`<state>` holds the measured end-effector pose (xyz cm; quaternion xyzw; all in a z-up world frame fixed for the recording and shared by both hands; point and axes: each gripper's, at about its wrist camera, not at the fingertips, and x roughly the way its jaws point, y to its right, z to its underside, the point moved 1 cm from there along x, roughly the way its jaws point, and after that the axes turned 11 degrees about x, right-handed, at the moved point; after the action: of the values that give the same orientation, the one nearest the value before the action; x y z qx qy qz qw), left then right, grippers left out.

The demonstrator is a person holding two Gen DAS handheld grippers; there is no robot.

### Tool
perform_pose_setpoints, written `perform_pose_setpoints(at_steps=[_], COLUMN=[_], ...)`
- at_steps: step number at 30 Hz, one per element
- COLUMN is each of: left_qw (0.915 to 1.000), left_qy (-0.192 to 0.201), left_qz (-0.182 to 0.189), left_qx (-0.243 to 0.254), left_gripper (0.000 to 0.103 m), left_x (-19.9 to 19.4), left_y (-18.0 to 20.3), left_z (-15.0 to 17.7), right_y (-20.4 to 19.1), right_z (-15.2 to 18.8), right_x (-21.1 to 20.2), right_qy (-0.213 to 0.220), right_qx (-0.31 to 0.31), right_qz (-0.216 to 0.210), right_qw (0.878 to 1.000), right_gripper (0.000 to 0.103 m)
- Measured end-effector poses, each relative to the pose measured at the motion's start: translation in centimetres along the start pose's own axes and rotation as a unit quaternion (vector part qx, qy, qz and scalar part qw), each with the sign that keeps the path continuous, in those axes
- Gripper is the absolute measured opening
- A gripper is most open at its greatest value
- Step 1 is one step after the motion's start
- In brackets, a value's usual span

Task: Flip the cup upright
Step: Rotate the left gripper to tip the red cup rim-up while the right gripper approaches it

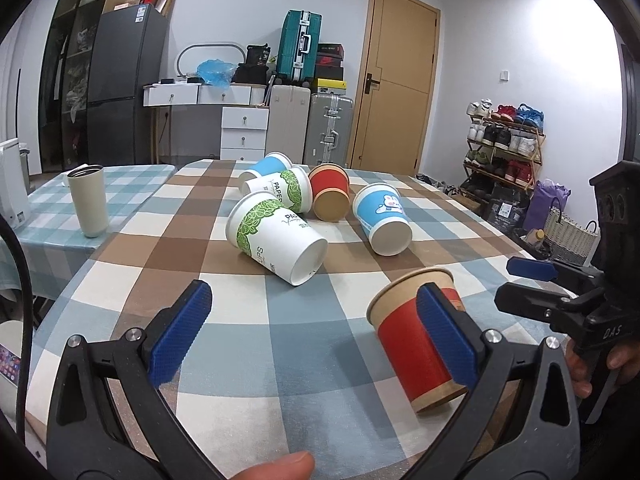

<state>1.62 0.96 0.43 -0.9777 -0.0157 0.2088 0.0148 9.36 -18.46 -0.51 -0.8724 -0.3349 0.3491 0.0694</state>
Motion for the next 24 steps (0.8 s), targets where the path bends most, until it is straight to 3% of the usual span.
perform_pose_setpoints(at_steps=[14, 24], left_qw=[0.9999, 0.9999], left_qy=[-0.002, -0.003], left_qz=[-0.002, -0.003], left_qx=[0.011, 0.012], left_gripper=[0.102, 0.102], left_x=[0.5, 0.5], left_y=[0.1, 0.2], left_z=[0.7, 0.7], right_y=[0.1, -0.2], right_z=[-0.1, -0.9], right_x=[0.3, 2.6], right_qy=[-0.009, -0.084], right_qx=[0.002, 0.048], right_qz=[-0.003, -0.018], right_qw=[1.000, 0.995], right_gripper=[0.103, 0.103])
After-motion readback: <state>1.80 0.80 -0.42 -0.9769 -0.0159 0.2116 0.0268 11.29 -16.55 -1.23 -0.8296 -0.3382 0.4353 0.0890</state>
